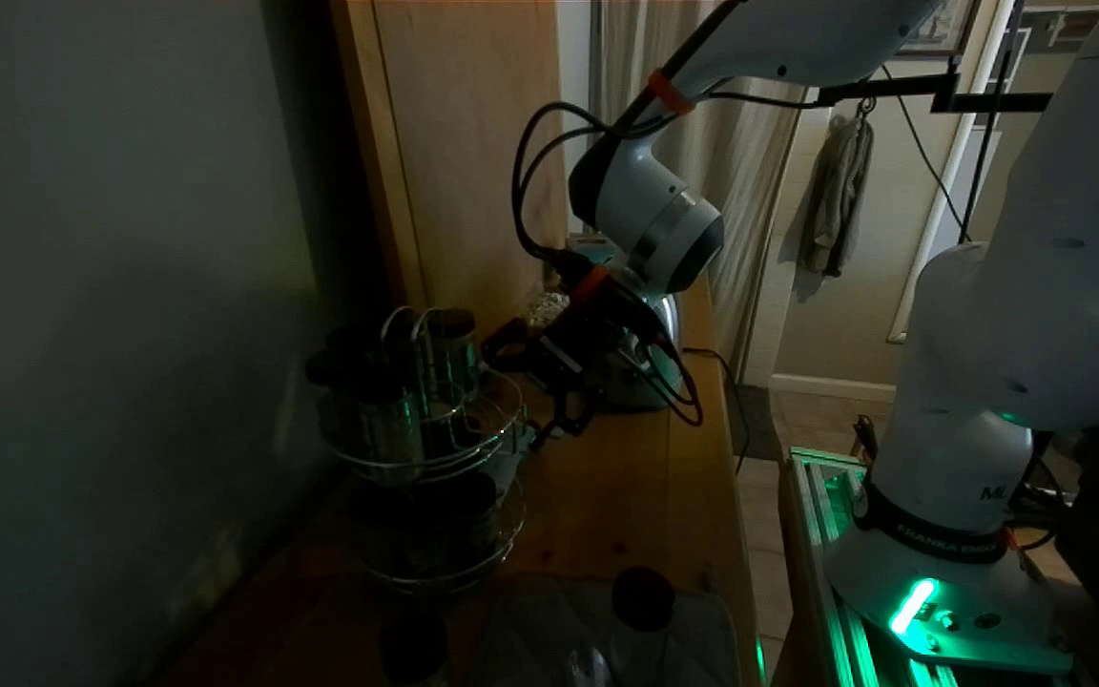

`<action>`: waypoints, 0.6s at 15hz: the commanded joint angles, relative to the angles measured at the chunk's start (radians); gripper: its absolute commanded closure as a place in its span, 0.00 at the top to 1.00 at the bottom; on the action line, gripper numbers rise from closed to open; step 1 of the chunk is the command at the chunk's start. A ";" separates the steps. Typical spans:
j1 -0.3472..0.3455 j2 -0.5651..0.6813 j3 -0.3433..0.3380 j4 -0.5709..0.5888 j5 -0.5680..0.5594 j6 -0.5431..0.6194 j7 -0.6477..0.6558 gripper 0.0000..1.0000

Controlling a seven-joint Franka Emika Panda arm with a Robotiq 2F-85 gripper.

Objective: Move the white bottle from the top rack to the bottom rack

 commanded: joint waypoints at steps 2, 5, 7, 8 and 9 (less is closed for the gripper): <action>-0.003 0.005 0.011 0.016 0.012 0.007 -0.029 1.00; -0.002 -0.013 0.016 0.018 0.012 0.029 -0.049 1.00; 0.000 -0.021 0.021 0.023 0.012 0.043 -0.061 1.00; 0.001 -0.022 0.023 0.027 0.009 0.045 -0.066 1.00; 0.003 -0.021 0.026 0.032 0.012 0.048 -0.070 1.00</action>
